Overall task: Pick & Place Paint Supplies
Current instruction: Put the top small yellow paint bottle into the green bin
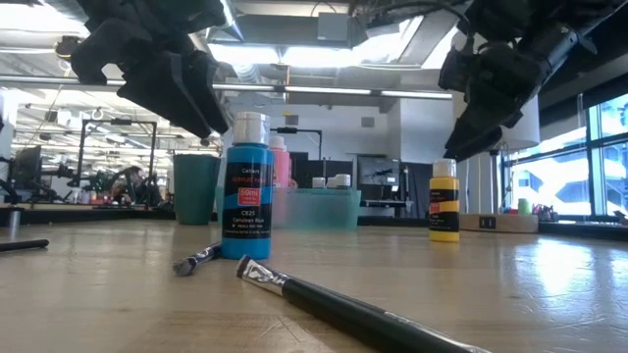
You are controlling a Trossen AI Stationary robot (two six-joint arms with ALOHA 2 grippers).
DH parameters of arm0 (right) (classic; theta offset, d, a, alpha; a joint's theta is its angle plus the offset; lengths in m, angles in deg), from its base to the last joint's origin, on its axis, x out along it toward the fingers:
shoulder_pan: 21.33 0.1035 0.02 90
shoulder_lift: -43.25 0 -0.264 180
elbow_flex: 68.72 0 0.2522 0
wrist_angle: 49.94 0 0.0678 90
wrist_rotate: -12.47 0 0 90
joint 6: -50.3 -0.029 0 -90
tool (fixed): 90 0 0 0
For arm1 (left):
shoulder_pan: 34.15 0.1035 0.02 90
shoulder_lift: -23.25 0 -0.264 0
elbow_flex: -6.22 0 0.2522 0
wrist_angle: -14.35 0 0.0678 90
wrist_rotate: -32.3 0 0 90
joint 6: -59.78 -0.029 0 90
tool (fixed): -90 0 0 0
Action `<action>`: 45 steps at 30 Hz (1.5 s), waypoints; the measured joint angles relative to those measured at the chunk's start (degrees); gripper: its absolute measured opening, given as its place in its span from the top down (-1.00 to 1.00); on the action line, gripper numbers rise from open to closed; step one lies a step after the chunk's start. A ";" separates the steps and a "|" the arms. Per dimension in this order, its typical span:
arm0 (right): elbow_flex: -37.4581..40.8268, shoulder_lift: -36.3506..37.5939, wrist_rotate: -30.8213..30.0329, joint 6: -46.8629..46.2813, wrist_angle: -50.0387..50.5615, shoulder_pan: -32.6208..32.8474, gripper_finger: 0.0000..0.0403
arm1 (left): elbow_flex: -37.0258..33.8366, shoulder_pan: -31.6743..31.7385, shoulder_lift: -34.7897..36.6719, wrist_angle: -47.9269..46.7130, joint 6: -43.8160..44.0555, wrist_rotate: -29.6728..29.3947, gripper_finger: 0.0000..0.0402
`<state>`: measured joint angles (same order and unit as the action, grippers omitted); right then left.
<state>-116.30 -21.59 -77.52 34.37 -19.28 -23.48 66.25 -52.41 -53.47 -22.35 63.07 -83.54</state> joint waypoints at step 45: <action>-0.02 -8.26 -9.26 1.88 -3.88 -0.57 -0.43 | 0.00 0.00 0.01 0.48 -0.02 0.00 -0.20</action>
<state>-116.33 -29.85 -86.79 36.26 -23.16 -24.05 66.25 -52.41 -53.47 -21.86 63.05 -83.54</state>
